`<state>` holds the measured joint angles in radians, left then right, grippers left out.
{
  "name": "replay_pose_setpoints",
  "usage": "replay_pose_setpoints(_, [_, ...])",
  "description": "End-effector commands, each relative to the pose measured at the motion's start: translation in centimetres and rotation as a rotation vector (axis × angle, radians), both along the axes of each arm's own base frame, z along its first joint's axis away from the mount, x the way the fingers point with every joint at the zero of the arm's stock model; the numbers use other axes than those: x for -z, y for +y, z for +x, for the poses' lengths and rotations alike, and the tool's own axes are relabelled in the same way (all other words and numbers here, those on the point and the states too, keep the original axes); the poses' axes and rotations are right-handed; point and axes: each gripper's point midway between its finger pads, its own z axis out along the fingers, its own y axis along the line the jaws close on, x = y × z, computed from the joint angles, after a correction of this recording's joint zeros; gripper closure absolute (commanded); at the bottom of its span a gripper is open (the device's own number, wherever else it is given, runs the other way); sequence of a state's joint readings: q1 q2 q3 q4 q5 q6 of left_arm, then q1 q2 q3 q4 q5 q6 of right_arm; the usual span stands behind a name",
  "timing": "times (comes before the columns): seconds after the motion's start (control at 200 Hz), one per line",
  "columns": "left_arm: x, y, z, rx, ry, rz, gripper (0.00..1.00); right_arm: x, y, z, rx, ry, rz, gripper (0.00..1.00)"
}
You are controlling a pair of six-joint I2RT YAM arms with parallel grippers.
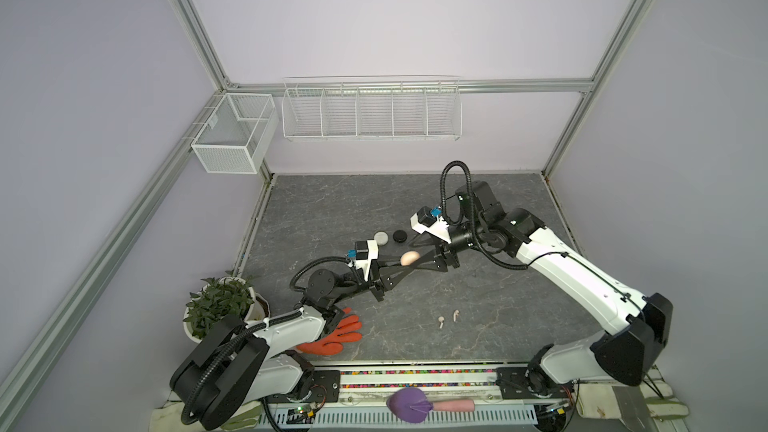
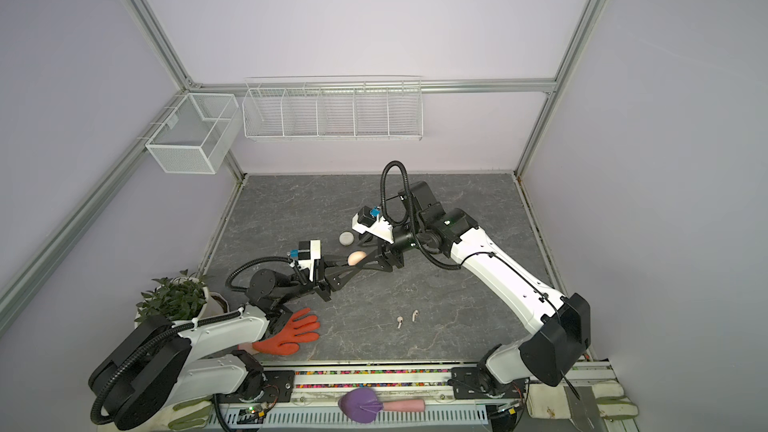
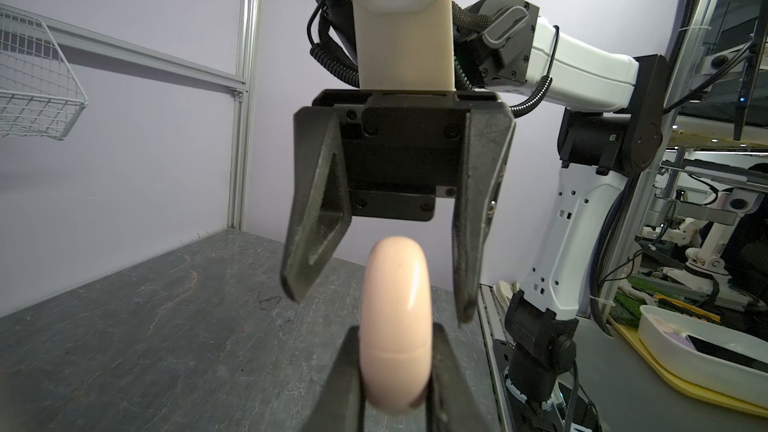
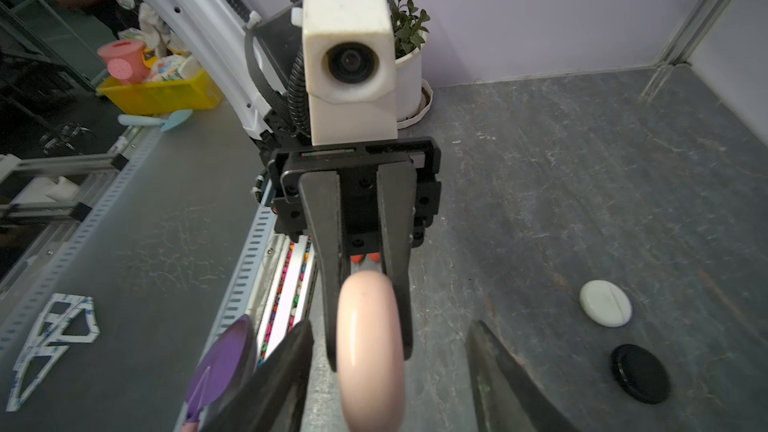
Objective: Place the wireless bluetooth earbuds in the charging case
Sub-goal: 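Push the pink case lid open with the right gripper fingers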
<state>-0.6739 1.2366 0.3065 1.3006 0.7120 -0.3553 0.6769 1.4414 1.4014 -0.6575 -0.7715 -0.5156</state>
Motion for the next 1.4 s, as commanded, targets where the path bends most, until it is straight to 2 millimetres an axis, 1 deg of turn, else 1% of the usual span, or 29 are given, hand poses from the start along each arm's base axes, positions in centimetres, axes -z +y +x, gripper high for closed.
replay_pose_setpoints(0.0, [-0.8, 0.0, -0.3, 0.0, -0.051, -0.001, 1.0, -1.2, -0.2, 0.1, 0.059, -0.182, 0.006, 0.32])
replay_pose_setpoints(0.105, [0.1, -0.2, -0.2, -0.001, -0.052, 0.042, 1.0, 0.3, -0.3, 0.3, 0.094, -0.402, -0.037, 0.31])
replay_pose_setpoints(0.185, [0.7, -0.3, -0.3, -0.001, -0.054, 0.076, 1.0, 0.1, -0.6, 0.8, 0.133, -0.486, -0.045, 0.32])
replay_pose_setpoints(0.3, [1.3, -0.1, -0.3, -0.017, -0.056, 0.104, 1.0, -0.8, -0.6, 0.6, 0.139, -0.496, -0.02, 0.34])
replay_pose_setpoints(0.445, [1.6, 0.0, -0.3, -0.024, -0.053, 0.121, 1.0, -1.1, -0.4, 1.0, 0.15, -0.517, -0.009, 0.35])
replay_pose_setpoints(0.695, [1.4, 0.2, -0.3, -0.04, -0.057, 0.116, 1.0, -0.5, -0.1, 1.4, 0.139, -0.514, -0.045, 0.35])
replay_pose_setpoints(0.97, [1.7, 0.3, -0.4, -0.039, -0.048, 0.121, 1.0, -1.8, 0.2, 2.4, 0.187, -0.537, -0.023, 0.36])
replay_pose_setpoints(1.199, [1.8, 0.4, -0.5, -0.042, -0.047, 0.123, 1.0, -2.7, 0.5, 2.6, 0.202, -0.522, 0.0, 0.36])
replay_pose_setpoints(1.304, [1.9, 0.5, -0.5, -0.047, -0.047, 0.125, 1.0, -3.0, 0.5, 2.6, 0.206, -0.516, 0.008, 0.35])
replay_pose_setpoints(1.394, [2.0, 0.6, -0.5, -0.049, -0.048, 0.127, 1.0, -2.7, 0.6, 2.8, 0.208, -0.513, 0.001, 0.35])
